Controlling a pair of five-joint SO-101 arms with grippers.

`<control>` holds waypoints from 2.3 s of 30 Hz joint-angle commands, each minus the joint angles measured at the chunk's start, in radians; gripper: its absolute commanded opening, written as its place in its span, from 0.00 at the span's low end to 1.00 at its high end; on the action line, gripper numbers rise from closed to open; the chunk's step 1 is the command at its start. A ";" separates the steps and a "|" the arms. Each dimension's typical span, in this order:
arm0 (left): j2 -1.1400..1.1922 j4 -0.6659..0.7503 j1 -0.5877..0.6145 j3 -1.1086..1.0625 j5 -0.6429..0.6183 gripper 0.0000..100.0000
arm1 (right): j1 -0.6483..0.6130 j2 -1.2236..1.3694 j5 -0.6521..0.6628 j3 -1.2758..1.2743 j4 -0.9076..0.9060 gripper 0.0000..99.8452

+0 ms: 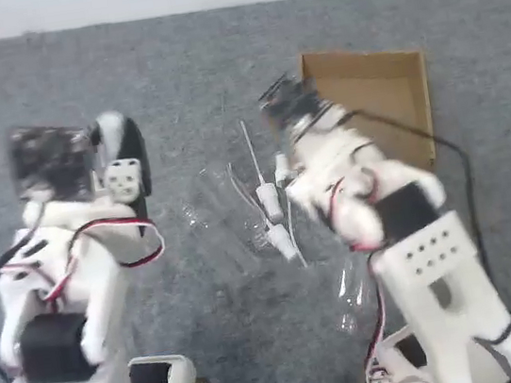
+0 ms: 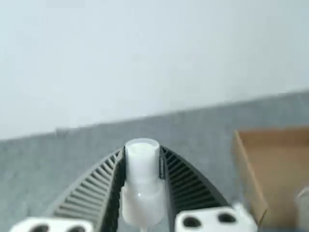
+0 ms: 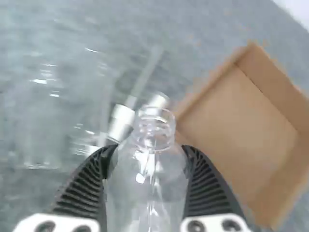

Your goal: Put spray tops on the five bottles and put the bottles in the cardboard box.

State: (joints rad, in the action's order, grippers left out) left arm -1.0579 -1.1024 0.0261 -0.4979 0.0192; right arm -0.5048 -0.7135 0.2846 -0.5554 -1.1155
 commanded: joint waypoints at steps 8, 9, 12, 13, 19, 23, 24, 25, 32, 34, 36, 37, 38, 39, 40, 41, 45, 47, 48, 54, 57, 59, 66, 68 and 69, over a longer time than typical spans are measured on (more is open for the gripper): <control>-0.015 0.170 -0.002 0.189 -0.146 0.01 | -0.133 -0.065 -0.009 -0.198 0.349 0.01; -0.015 0.186 -0.002 0.189 -0.146 0.01 | -0.134 -0.065 -0.009 -0.212 0.380 0.01; -0.015 0.258 -0.003 0.171 -0.155 0.01 | -0.171 -0.065 -0.017 -0.279 0.496 0.01; -0.015 0.287 -0.003 0.160 -0.176 0.01 | -0.193 -0.065 -0.017 -0.310 0.541 0.01; -0.014 0.388 -0.028 0.082 -0.215 0.01 | -0.308 -0.147 -0.060 -0.516 0.820 0.01; -0.015 0.396 -0.095 0.035 -0.215 0.01 | -0.315 -0.223 -0.107 -0.578 0.857 0.01; -0.015 0.394 -0.110 0.027 -0.215 0.01 | -0.314 -0.234 -0.112 -0.585 0.854 0.01; -0.015 0.393 -0.120 0.018 -0.215 0.01 | -0.314 -0.243 -0.112 -0.594 0.854 0.01; -0.021 0.393 -0.133 -0.117 -0.222 0.01 | -0.314 -0.251 -0.112 -0.644 0.857 0.01; -0.025 0.391 -0.133 -0.127 -0.250 0.01 | -0.312 -0.252 -0.112 -0.651 0.857 0.01; -0.026 0.384 -0.133 -0.116 -0.255 0.01 | -0.312 -0.257 -0.112 -0.655 0.857 0.01; -0.026 0.370 -0.133 -0.102 -0.255 0.01 | -0.312 -0.257 -0.112 -0.658 0.857 0.01; -0.023 0.353 -0.133 -0.088 -0.256 0.01 | -0.312 -0.259 -0.112 -0.663 0.857 0.01; -0.021 0.336 -0.133 -0.074 -0.256 0.01 | -0.312 -0.259 -0.112 -0.666 0.857 0.01; -0.021 0.325 -0.133 -0.064 -0.256 0.01 | -0.312 -0.257 -0.112 -0.666 0.857 0.01; -0.023 0.319 -0.133 -0.054 -0.256 0.01 | -0.312 -0.255 -0.114 -0.666 0.857 0.01; -0.026 0.279 -0.133 -0.033 -0.258 0.01 | -0.312 -0.255 -0.114 -0.666 0.857 0.01; -0.026 0.276 -0.135 -0.031 -0.258 0.01 | -0.311 -0.251 -0.114 -0.666 0.857 0.01; -0.026 0.278 -0.135 -0.027 -0.258 0.01 | -0.311 -0.251 -0.114 -0.666 0.857 0.01; -0.018 0.298 -0.135 0.001 -0.258 0.01 | -0.311 -0.251 -0.114 -0.666 0.857 0.01; -0.017 0.318 -0.149 -0.005 -0.258 0.01 | -0.311 -0.251 -0.114 -0.666 0.857 0.01; -0.017 0.302 -0.186 -0.016 -0.258 0.01 | -0.311 -0.251 -0.114 -0.666 0.857 0.01; -0.023 0.339 -0.241 -0.163 -0.255 0.01 | -0.312 -0.259 -0.114 -0.667 0.855 0.01; -0.026 0.339 -0.241 -0.197 -0.253 0.01 | -0.312 -0.259 -0.114 -0.667 0.855 0.01; -0.028 0.336 -0.241 -0.208 -0.253 0.01 | -0.312 -0.259 -0.114 -0.667 0.855 0.01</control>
State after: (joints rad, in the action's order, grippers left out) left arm -1.0579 -0.7940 -0.2102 -0.6759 -0.2248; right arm -0.8163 -0.9360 0.1834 -1.2306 -0.2869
